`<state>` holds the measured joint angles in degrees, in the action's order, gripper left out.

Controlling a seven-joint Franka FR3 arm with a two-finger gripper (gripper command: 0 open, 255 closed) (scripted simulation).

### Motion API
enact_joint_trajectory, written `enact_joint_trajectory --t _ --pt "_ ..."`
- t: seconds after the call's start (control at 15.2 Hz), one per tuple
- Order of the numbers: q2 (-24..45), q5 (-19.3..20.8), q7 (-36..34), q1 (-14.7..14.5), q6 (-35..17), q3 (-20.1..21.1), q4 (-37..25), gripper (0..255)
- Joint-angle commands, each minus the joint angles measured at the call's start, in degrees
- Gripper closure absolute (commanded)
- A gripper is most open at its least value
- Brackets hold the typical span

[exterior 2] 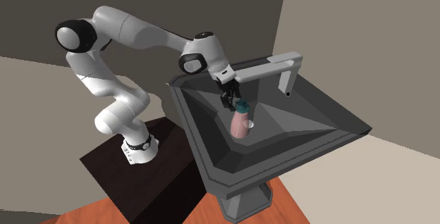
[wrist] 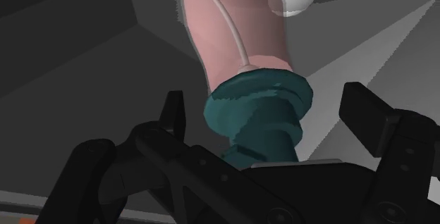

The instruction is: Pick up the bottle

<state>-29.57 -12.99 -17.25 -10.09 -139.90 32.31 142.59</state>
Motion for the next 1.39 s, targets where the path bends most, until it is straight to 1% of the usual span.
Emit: enact_joint_trajectory --t 0.0,0.33,0.46,0.53,1.12,1.32 --pt "0.9 0.1 -0.3 0.2 -1.9 0.7 0.7 0" --pt "3.0 0.3 -1.0 0.6 -6.8 2.2 3.5 0" --pt "3.0 0.3 -1.0 0.6 -6.8 2.2 3.5 0" --pt "3.1 0.3 -1.0 0.7 -6.7 2.2 3.5 255" --pt "3.0 0.3 -1.0 0.6 -6.8 2.2 3.5 255" --pt "1.8 0.1 -0.6 0.3 -4.1 1.4 2.1 255"
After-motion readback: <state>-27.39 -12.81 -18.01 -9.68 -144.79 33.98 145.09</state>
